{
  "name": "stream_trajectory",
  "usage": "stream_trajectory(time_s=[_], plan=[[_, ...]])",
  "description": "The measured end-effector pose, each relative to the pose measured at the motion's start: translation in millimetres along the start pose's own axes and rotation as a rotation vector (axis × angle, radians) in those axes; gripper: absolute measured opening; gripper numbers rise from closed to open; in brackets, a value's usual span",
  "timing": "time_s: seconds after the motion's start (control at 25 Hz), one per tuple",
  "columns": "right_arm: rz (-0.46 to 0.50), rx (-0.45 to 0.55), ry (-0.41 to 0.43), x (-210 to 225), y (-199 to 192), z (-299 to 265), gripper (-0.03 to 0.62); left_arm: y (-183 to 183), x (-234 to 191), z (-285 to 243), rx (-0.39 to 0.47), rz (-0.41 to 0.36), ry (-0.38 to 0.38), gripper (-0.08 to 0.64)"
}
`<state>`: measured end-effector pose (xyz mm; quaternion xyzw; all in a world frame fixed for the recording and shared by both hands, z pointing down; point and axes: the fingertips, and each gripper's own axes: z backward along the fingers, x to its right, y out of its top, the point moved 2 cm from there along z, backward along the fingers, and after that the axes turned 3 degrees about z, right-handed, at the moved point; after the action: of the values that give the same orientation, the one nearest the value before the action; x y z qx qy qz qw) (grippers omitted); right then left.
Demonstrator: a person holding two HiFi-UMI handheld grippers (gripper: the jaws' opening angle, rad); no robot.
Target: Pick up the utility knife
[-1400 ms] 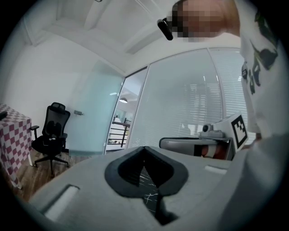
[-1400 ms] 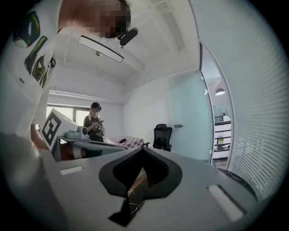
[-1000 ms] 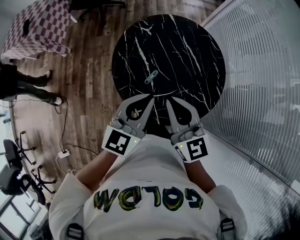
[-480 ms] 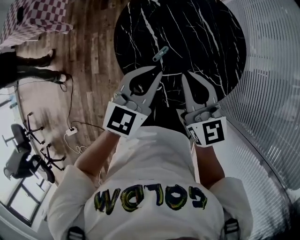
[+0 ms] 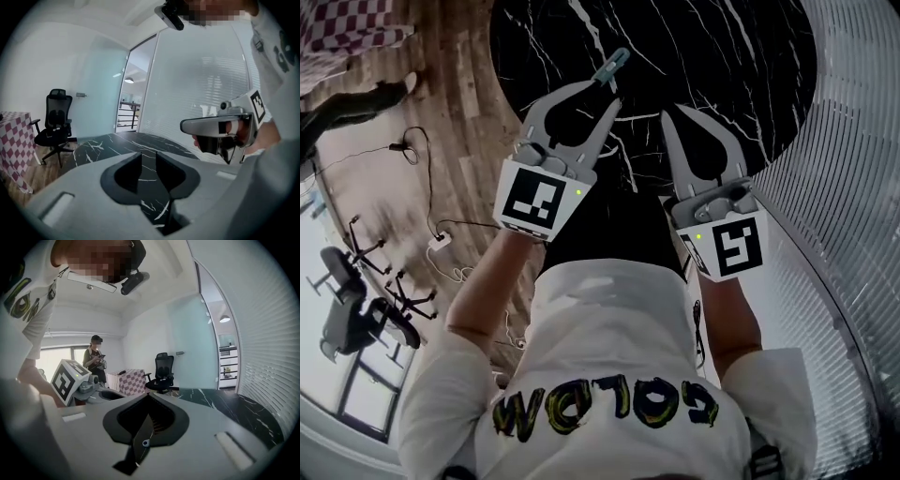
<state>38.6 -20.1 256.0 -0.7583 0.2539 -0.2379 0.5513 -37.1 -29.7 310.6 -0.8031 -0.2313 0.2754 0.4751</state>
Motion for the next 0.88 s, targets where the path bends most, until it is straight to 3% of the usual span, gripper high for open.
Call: stream_trajectory(time_s=[0.24,0.52,0.88], plan=[[-0.04,-0.055,-0.004,7.6,-49.5,-17.2,0.002,-52.4,-17.5,-33.9,-0.067,-0.013,0.022,0.11],[-0.11,-0.115,-0.005,15.1,-101.7,-26.3,0.002,-112.2,-42.8,-64.3,-0.208,0.038,0.068,0.147],[-0.169,-0.151,0.016,11.5,-140.4,-36.9,0.002,-155.0,-60.9,-90.2,-0.304,0.021,0.082,0.161]])
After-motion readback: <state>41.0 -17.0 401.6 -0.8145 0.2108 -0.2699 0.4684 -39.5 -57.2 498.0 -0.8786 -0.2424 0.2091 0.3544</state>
